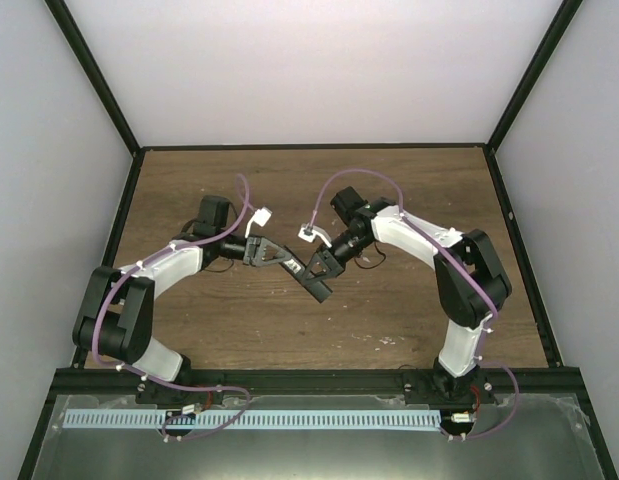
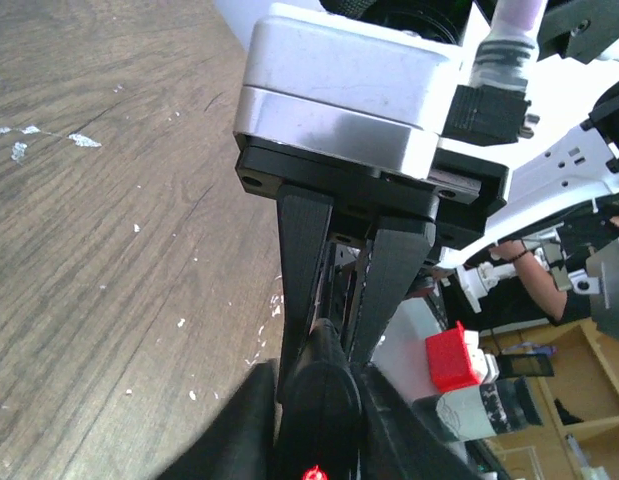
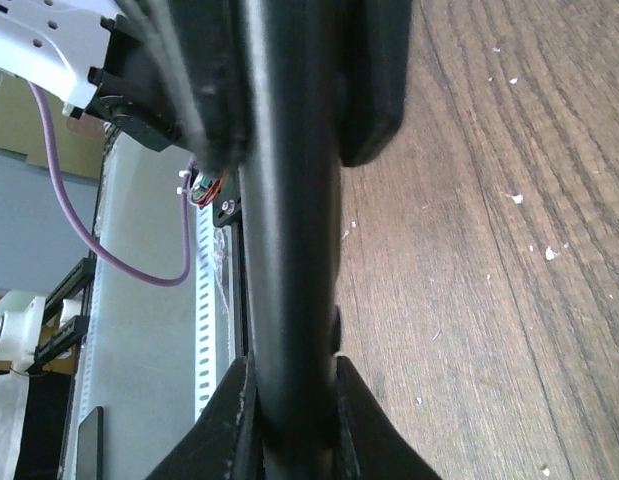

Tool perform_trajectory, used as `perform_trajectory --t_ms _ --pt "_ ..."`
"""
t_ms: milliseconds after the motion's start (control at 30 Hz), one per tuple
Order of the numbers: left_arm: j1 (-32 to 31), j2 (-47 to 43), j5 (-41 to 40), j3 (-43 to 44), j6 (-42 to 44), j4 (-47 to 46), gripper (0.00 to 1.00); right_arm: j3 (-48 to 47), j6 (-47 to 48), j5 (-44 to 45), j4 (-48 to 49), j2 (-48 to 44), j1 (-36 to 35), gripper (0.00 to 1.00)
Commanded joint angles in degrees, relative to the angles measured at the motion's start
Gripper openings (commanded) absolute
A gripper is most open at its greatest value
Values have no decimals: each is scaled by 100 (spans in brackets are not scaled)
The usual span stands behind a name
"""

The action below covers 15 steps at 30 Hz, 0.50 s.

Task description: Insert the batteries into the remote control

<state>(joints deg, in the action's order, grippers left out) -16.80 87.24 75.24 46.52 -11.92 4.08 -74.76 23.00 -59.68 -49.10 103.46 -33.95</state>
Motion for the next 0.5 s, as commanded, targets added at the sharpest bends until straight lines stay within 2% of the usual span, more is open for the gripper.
perform_trajectory --t_ms 0,67,100,200,367,467 --pt "-25 -102 -9 133 89 214 34 -282 20 140 43 28 -43 1" --pt "-25 -94 -92 152 108 236 55 -267 -12 250 65 -6 -41 1" --pt "-19 -98 -133 157 128 271 63 -257 -37 315 86 -21 -41 1" --pt "109 -147 -289 96 59 186 79 -167 -145 598 169 -90 -24 1" --pt "759 -469 -939 -140 -262 30 88 57 -682 1726 483 -205 103 1" --pt "1070 -811 -1561 -207 -342 114 91 65 -1206 3154 558 -222 152 1"
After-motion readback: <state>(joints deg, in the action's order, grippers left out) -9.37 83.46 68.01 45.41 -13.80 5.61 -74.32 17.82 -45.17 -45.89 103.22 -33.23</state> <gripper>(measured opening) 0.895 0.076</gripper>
